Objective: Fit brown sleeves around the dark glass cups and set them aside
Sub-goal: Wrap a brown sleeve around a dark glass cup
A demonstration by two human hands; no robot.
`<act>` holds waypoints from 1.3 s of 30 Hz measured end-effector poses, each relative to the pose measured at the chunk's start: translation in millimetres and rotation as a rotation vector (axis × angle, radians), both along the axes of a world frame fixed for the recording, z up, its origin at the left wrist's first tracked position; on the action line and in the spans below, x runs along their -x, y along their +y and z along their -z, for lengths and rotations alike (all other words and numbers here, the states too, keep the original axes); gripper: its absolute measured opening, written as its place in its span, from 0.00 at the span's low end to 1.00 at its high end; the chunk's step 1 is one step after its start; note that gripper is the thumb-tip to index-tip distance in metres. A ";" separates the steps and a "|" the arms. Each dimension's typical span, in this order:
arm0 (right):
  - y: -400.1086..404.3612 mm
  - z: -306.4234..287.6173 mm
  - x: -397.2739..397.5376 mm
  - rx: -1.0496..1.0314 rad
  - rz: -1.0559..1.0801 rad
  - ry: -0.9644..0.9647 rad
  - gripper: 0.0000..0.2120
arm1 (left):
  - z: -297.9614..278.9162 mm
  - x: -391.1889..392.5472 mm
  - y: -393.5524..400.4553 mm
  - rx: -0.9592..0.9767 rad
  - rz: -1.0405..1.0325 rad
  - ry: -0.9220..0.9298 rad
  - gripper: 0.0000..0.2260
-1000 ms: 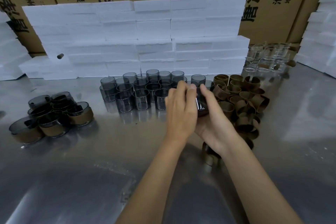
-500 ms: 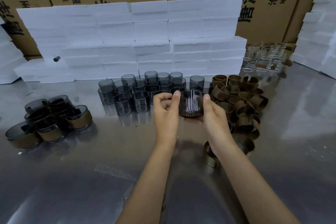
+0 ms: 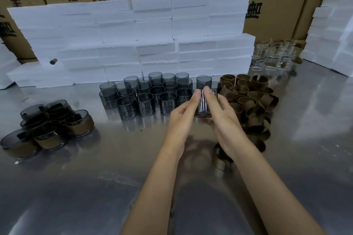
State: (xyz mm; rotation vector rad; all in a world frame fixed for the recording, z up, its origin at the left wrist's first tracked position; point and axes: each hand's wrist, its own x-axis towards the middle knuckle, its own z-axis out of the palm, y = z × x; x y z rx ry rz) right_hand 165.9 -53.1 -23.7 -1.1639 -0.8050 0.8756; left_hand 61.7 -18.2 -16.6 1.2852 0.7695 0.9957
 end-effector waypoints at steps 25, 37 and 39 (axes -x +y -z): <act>-0.6 4.4 10.1 -0.026 0.085 -0.246 0.22 | 6.8 10.0 12.2 0.004 -0.288 -0.094 0.16; 1.7 6.3 15.7 -0.013 0.061 -0.302 0.29 | 8.3 1.3 7.2 -0.084 -0.059 0.018 0.25; 2.7 6.9 15.2 -0.039 0.094 -0.295 0.26 | 10.4 -0.3 8.8 -0.115 -0.127 -0.002 0.24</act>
